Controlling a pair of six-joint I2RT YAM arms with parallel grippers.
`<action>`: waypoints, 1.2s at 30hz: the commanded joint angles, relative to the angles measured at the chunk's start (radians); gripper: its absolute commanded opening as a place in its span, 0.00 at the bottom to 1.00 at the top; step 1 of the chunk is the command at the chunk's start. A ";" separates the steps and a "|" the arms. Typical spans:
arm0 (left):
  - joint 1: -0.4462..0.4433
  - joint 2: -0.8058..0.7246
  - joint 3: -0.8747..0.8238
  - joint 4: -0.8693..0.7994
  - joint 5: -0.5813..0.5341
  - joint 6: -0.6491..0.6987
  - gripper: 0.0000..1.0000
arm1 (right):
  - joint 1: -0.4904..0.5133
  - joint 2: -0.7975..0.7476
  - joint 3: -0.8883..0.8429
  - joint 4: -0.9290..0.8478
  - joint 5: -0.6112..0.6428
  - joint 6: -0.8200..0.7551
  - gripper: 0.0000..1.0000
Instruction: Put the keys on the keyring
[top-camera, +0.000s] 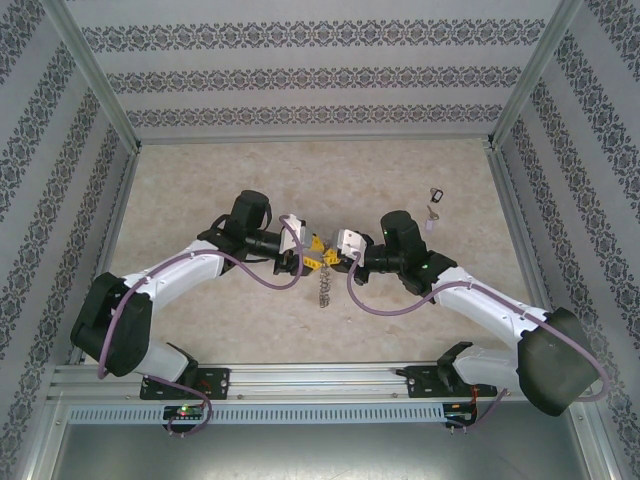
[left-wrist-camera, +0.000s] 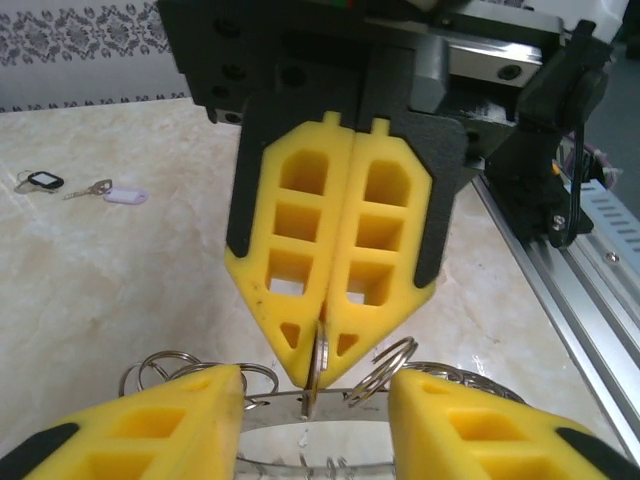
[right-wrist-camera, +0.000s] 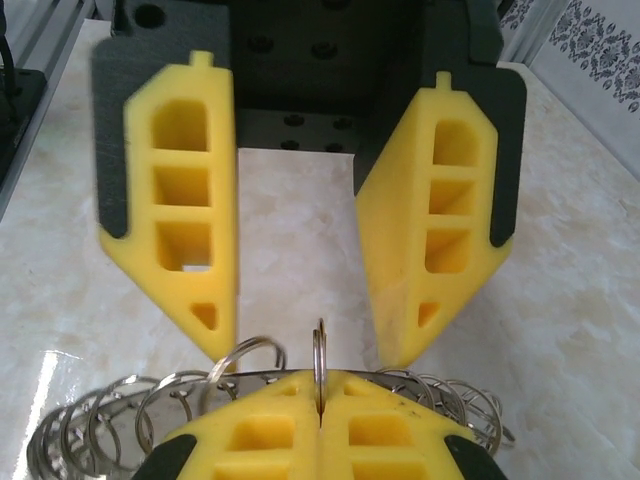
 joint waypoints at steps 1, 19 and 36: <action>0.005 -0.036 0.026 -0.150 0.034 0.112 0.45 | 0.005 -0.018 -0.002 0.029 -0.002 -0.015 0.00; 0.061 -0.080 0.009 -0.056 0.031 0.020 0.41 | 0.005 -0.040 -0.003 0.046 -0.022 0.007 0.00; 0.001 -0.010 0.044 -0.032 0.036 0.007 0.27 | 0.014 -0.068 -0.013 0.065 -0.022 0.045 0.00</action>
